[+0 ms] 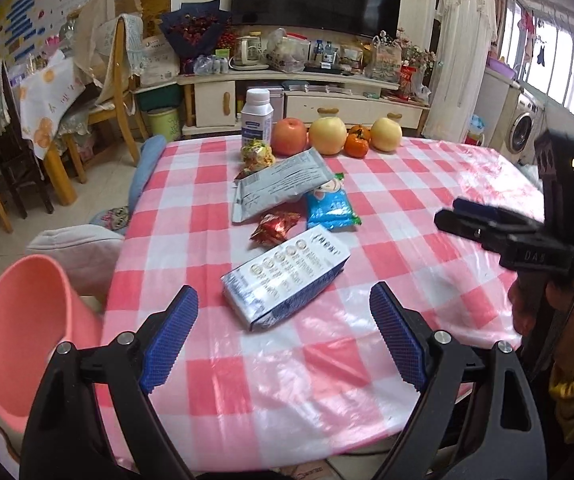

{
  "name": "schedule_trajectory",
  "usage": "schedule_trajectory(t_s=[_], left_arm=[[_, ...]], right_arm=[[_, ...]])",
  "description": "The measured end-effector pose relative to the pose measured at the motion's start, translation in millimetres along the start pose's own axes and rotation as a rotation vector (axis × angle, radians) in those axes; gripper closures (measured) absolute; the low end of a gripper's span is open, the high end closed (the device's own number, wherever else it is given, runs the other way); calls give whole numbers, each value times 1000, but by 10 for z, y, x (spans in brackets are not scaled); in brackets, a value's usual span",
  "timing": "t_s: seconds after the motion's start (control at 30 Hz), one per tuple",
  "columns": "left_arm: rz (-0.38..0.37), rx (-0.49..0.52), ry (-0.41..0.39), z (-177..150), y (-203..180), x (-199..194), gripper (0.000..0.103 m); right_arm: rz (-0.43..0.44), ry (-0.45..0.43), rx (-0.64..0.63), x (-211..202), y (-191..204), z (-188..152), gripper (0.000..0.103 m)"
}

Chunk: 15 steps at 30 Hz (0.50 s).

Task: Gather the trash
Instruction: 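Grasp the small red candy packet with left tool while right tool grasps blue cartoon wipes pack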

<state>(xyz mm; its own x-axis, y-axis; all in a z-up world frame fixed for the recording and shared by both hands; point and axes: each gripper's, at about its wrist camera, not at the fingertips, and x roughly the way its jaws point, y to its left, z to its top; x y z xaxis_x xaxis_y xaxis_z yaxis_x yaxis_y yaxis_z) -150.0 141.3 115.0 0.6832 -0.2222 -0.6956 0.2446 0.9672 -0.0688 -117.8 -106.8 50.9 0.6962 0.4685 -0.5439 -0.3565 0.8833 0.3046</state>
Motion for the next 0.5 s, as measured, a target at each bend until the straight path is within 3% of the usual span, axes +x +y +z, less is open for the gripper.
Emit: schedule_trajectory(t_s=[0.17, 0.5], left_arm=[[-10, -50, 33, 243, 40, 359, 15], [-5, -34, 121, 557, 38, 1075, 16]], right_arm=[[11, 12, 56, 123, -183, 53, 5], [15, 66, 19, 572, -217, 167, 5]])
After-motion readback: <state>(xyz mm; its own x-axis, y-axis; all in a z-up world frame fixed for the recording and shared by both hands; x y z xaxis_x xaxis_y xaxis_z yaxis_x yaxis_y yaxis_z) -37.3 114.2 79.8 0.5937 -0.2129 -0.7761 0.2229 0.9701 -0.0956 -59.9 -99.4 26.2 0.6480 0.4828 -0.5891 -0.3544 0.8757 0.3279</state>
